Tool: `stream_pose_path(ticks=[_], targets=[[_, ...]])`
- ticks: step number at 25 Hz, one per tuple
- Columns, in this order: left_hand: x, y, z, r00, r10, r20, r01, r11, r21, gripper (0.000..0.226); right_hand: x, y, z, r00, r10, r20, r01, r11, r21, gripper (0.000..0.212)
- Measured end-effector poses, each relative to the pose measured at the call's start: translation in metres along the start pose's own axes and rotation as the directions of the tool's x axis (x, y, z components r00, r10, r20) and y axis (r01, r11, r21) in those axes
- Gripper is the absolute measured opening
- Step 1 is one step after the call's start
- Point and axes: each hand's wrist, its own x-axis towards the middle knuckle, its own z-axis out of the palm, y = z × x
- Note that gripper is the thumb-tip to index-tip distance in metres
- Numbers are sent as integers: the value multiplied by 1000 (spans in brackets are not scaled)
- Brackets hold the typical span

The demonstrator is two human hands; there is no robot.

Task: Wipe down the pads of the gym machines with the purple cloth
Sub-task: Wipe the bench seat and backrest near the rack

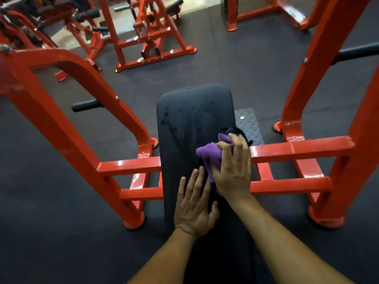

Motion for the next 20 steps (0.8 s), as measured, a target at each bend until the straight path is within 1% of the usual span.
stream_pose_path(ticks=[2,4,6,8,10,13,15,18,20], targets=[[0,-1,-1,1000,2,1,-2,1000,31,77,0,2,-7,1000,-13,21,12,999,39,42],[6,1,-2,1000,1,-6,-1,1000,25,77,2,6,-6,1000,-7,-3,7,996,87,50],[5,0,1,999,18,-47,-18,1000,3,77,0,5,-3,997,68,-21,-65,992,110,61],[1,-4,5,995,30,-100,-32,999,-18,76,-2,0,-4,994,111,-21,-109,989,96,66],[2,-5,5,992,22,-125,-27,999,-39,76,-4,-1,-5,998,63,-5,-63,996,65,62],[-1,-2,8,987,11,-161,-21,998,-60,77,6,2,-10,996,-37,81,36,999,14,54],[-3,-3,11,984,-7,-176,-6,997,-71,78,55,1,-4,993,-59,99,61,998,-26,48],[0,-4,14,983,-3,-182,-9,998,-68,79,171,-13,20,995,9,97,-2,997,-73,30],[1,-4,15,985,8,-170,-20,997,-69,78,219,-18,29,987,61,145,-44,992,-120,25]])
